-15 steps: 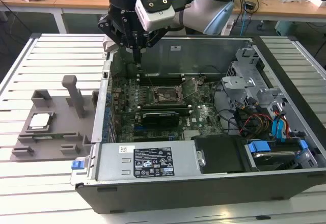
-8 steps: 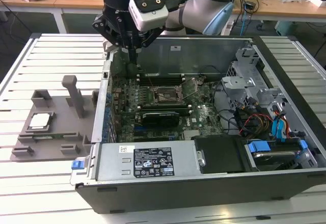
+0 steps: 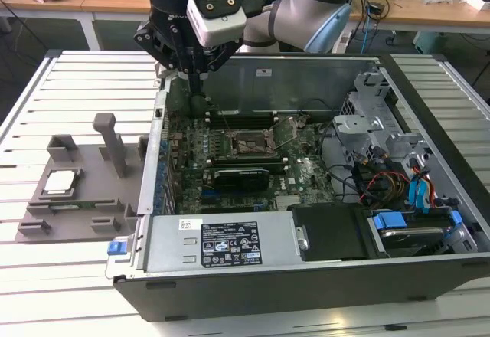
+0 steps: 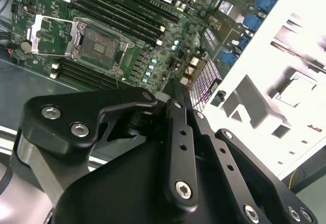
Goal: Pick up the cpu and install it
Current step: 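Reach for the cpu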
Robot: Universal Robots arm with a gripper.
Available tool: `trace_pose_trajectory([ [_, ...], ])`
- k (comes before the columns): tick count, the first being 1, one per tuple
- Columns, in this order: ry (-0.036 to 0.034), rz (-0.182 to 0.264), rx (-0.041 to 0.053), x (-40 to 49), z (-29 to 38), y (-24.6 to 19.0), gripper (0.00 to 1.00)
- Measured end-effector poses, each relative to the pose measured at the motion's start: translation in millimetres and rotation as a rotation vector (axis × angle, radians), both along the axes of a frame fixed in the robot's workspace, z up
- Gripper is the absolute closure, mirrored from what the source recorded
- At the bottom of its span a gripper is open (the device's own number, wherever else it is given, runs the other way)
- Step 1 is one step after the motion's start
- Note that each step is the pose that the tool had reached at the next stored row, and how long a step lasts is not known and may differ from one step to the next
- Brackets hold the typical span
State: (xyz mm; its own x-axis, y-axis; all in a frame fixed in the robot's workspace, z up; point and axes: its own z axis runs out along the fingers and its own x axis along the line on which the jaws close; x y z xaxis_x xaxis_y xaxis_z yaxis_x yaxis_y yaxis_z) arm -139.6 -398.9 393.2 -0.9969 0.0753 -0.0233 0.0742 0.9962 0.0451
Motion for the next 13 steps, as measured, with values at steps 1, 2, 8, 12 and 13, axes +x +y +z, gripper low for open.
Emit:
trace_pose_trajectory([
  [1, 0.0, 0.0, 0.0, -1.2, 0.0, 0.0, 0.89],
  [2, 0.0, 0.0, 0.0, -2.5, 0.0, 0.0, 0.89],
  [8, 0.0, 0.0, 0.0, -9.8, -0.1, 0.0, 0.89],
  [12, 0.0, 0.0, 0.0, -14.3, -0.1, 0.0, 0.89],
  [13, 0.0, 0.0, 0.0, -15.4, -0.1, 0.0, 0.89],
])
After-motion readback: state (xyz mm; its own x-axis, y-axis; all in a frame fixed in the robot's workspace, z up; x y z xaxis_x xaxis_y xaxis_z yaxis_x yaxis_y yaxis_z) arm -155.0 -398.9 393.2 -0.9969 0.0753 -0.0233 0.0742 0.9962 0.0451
